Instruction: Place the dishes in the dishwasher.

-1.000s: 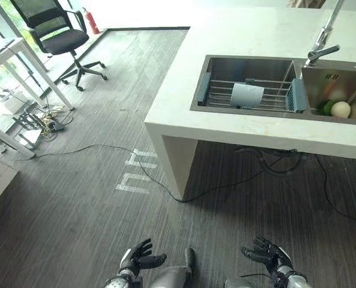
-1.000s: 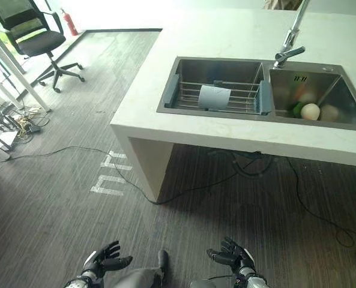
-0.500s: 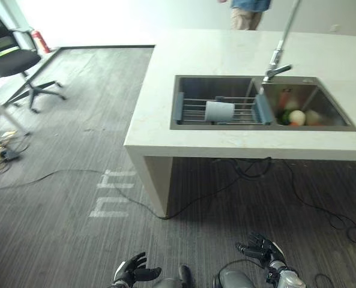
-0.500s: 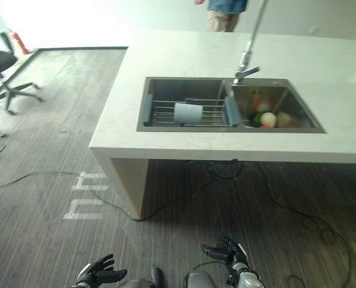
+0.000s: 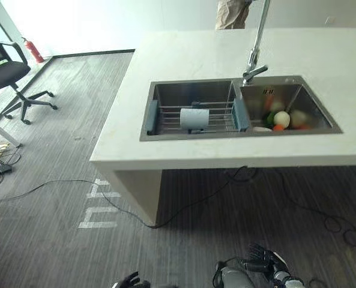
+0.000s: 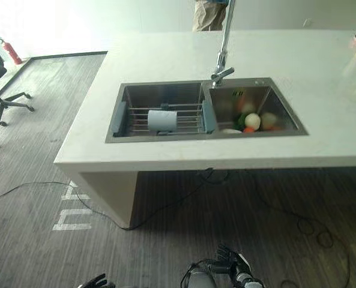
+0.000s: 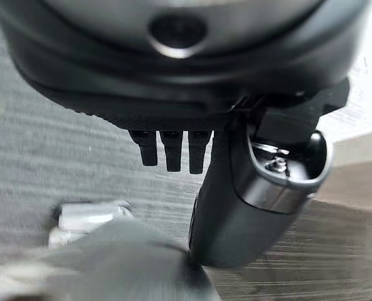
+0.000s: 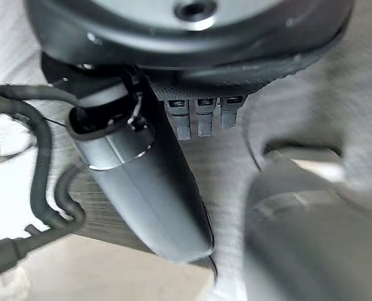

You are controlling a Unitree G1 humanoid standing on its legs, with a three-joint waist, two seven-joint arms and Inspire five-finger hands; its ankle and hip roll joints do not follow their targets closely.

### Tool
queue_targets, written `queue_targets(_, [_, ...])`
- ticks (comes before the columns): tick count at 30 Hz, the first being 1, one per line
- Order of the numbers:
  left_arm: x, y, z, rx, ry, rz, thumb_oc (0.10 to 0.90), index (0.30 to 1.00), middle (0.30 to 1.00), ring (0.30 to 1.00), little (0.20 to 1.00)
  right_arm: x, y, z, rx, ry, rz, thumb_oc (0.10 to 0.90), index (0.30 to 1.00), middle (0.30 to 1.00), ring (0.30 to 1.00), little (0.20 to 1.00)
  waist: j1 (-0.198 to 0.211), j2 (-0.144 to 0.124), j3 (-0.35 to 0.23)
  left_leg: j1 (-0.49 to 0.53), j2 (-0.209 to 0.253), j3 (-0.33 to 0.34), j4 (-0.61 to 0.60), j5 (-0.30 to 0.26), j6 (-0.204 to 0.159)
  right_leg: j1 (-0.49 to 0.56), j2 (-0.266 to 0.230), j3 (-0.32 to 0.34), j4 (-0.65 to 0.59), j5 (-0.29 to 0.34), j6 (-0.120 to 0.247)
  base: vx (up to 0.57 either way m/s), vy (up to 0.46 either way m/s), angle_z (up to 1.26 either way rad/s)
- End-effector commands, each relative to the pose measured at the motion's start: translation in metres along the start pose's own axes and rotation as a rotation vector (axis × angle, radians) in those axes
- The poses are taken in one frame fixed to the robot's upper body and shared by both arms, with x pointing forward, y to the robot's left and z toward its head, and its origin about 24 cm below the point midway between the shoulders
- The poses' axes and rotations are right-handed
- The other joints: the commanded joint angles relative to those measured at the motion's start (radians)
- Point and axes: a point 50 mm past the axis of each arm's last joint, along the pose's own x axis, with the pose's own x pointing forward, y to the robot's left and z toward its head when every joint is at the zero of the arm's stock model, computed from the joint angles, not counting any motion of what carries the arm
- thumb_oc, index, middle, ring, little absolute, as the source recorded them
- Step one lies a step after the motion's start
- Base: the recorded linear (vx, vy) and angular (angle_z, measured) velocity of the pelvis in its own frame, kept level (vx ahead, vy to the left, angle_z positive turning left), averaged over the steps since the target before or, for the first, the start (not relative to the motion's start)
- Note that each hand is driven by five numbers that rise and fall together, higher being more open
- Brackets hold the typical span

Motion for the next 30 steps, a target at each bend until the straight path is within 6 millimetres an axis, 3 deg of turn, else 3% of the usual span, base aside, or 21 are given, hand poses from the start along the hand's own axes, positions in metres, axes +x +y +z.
queue_targets(1, [0.008, -0.009, 0.033, 0.034, -0.102, -0.053, 0.8, 0.9, 0.9, 0.9, 0.9, 0.004, -0.022, 0.035, -0.039, -0.109, -0.034, 0.8, 0.9, 0.9, 0.9, 0.9, -0.016, 0.031, 0.054, 0.068, -0.025, 0.08, -0.244, -0.055, 0.061, 0.101, -0.019, 0.033, -0.07, -0.034, 0.148, 0.13, 0.068, 0.1])
queue_targets(3, [0.008, -0.009, 0.03, 0.018, -0.084, -0.041, 0.8, 0.9, 0.9, 0.9, 0.9, 0.004, -0.022, 0.033, -0.046, -0.097, -0.034, 0.8, 0.9, 0.9, 0.9, 0.9, -0.012, 0.065, 0.054, -0.013, -0.006, 0.038, -0.254, -0.08, 0.051, 0.1, 0.012, 0.029, -0.07, -0.044, 0.157, 0.1, 0.116, 0.07])
queue_targets(4, [0.008, -0.01, 0.028, 0.007, -0.068, -0.037, 0.8, 0.9, 0.9, 0.9, 0.9, 0.003, -0.023, 0.031, -0.042, -0.09, -0.042, 0.8, 0.9, 0.9, 0.9, 0.9, -0.005, 0.077, 0.055, -0.064, 0.011, 0.024, -0.254, -0.054, 0.035, 0.105, 0.019, 0.024, -0.07, -0.053, 0.158, 0.1, 0.094, -0.14])
queue_targets(6, [0.009, -0.01, 0.026, -0.014, -0.04, -0.029, 0.8, 0.9, 0.9, 0.9, 0.9, 0.002, -0.024, 0.028, -0.023, -0.078, -0.054, 0.8, 0.9, 0.9, 0.9, 0.9, -0.006, 0.082, 0.046, -0.078, 0.047, 0.054, -0.254, -0.051, 0.026, 0.095, 0.003, -0.009, -0.07, -0.065, 0.167, 0.09, 0.103, -0.2])
queue_targets(8, [0.009, -0.009, 0.02, -0.062, 0.003, -0.006, 0.8, 0.9, 0.9, 0.9, 0.9, 0.002, -0.022, 0.022, -0.009, -0.05, -0.064, 0.8, 0.9, 0.9, 0.9, 0.9, -0.008, 0.089, 0.022, -0.078, 0.05, 0.041, -0.254, -0.075, 0.019, 0.075, -0.018, -0.029, -0.07, -0.056, 0.177, 0.12, 0.174, 0.0])
queue_targets(15, [0.006, -0.004, 0.01, -0.122, 0.027, 0.012, 0.8, 0.9, 0.9, 0.9, 0.9, -0.003, -0.016, -0.002, 0.02, 0.02, -0.074, 0.8, 0.9, 0.9, 0.9, 0.9, -0.024, 0.089, -0.009, -0.037, 0.031, 0.023, -0.254, -0.128, 0.027, 0.062, -0.027, -0.038, -0.07, -0.055, 0.18, 0.05, 0.093, 0.05])
queue_targets(21, [0.004, 0.0, 0.004, -0.14, 0.038, 0.034, 0.8, 0.9, 0.9, 0.9, 0.9, -0.007, -0.015, -0.013, 0.056, 0.053, -0.093, 0.8, 0.9, 0.9, 0.9, 0.9, -0.023, 0.078, -0.022, -0.019, 0.03, 0.038, -0.254, -0.145, 0.036, 0.07, -0.032, -0.04, -0.07, -0.057, 0.184, 0.02, 0.019, -0.04])
queue_targets(30, [-0.001, 0.014, -0.009, -0.306, 0.066, 0.147, 0.8, 0.9, 0.9, 0.9, 0.9, -0.016, -0.022, -0.037, 0.132, 0.169, -0.139, 0.8, 0.9, 0.9, 0.9, 0.9, -0.02, 0.077, -0.037, 0.007, 0.034, 0.062, -0.254, -0.168, 0.043, 0.084, -0.05, -0.056, -0.07, -0.063, 0.19, 0.01, 0.018, -0.15])
